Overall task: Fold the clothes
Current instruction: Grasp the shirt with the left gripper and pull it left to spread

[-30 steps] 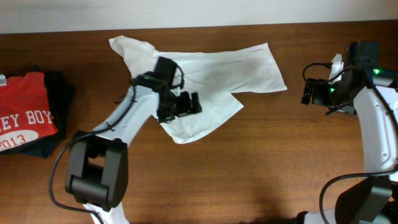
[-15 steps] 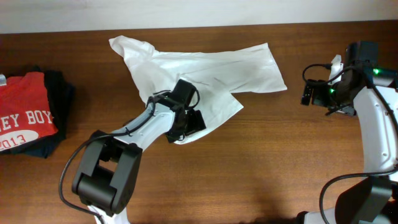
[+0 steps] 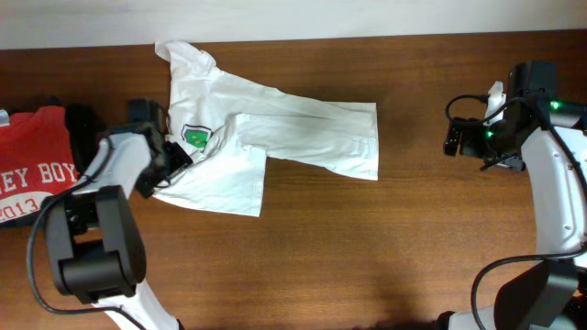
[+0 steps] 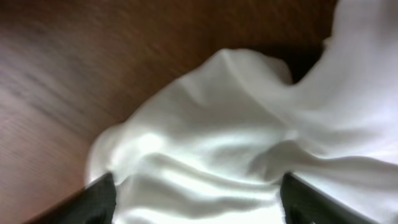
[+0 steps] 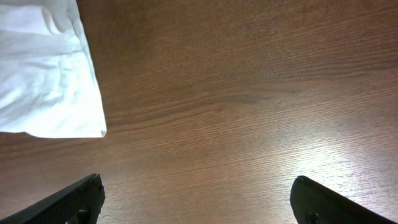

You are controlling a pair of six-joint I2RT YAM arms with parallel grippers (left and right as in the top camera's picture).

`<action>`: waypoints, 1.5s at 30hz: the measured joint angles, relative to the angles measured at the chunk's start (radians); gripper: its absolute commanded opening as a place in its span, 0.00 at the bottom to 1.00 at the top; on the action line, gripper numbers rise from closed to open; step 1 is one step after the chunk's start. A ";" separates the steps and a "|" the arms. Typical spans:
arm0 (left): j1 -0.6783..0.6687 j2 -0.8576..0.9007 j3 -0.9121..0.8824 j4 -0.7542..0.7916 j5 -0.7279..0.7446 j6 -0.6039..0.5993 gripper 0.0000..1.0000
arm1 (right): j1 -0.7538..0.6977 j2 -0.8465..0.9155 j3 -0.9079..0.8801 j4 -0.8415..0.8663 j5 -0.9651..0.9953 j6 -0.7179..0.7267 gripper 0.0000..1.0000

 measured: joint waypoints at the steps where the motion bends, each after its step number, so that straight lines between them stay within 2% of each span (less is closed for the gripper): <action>1: 0.020 0.000 0.032 -0.032 0.027 0.023 0.99 | 0.000 0.000 0.000 0.000 0.000 0.000 0.99; 3: 0.032 0.000 0.114 -0.154 0.120 0.064 0.99 | 0.000 0.000 0.000 -0.001 0.000 0.000 0.99; 6: 0.011 -0.001 0.169 -0.346 0.217 0.063 0.99 | 0.000 0.000 0.000 0.001 0.000 0.000 0.99; 8: -0.011 0.000 0.169 -0.400 0.246 0.041 0.99 | 0.000 0.000 0.000 0.000 0.000 0.000 0.99; 11: -0.046 0.000 0.155 -0.395 0.248 -0.019 0.99 | 0.000 0.000 0.000 0.000 0.000 0.000 0.99; 15: -0.082 0.000 0.085 -0.335 0.178 -0.102 0.99 | 0.000 0.000 0.000 -0.001 0.000 0.000 0.99; 20: -0.088 0.000 -0.054 -0.177 0.144 -0.163 0.98 | 0.000 0.000 0.000 -0.003 0.000 0.000 0.99; 22: -0.088 -0.005 -0.073 -0.138 0.140 -0.185 0.81 | 0.000 0.000 0.000 -0.003 0.000 0.000 0.99; 24: -0.088 -0.014 -0.082 -0.097 0.124 -0.209 0.53 | 0.000 0.000 0.000 -0.003 0.000 0.000 0.99; 29: -0.088 -0.019 -0.087 -0.025 0.116 -0.213 0.25 | 0.000 0.000 0.000 -0.003 0.000 0.000 0.99; 31: -0.088 -0.019 -0.087 -0.022 0.117 -0.215 0.07 | 0.000 0.000 0.000 -0.003 0.000 0.000 0.99; 32: -0.088 -0.019 -0.088 -0.022 0.117 -0.216 0.02 | 0.000 0.000 0.000 -0.003 0.000 0.000 0.99; 38: -0.088 -0.019 -0.089 -0.018 0.121 -0.209 0.00 | 0.000 0.000 0.000 -0.003 0.000 0.000 0.99; 40: -0.086 -0.019 -0.087 -0.023 0.121 -0.170 0.00 | 0.000 0.000 0.000 -0.003 0.000 0.000 0.99; 43: -0.083 -0.021 -0.061 -0.127 0.121 -0.095 0.00 | 0.000 0.000 0.000 -0.008 0.000 0.000 0.99; 45: -0.072 -0.076 0.008 -0.281 0.112 0.007 0.00 | 0.000 0.000 0.000 -0.015 -0.035 0.000 0.99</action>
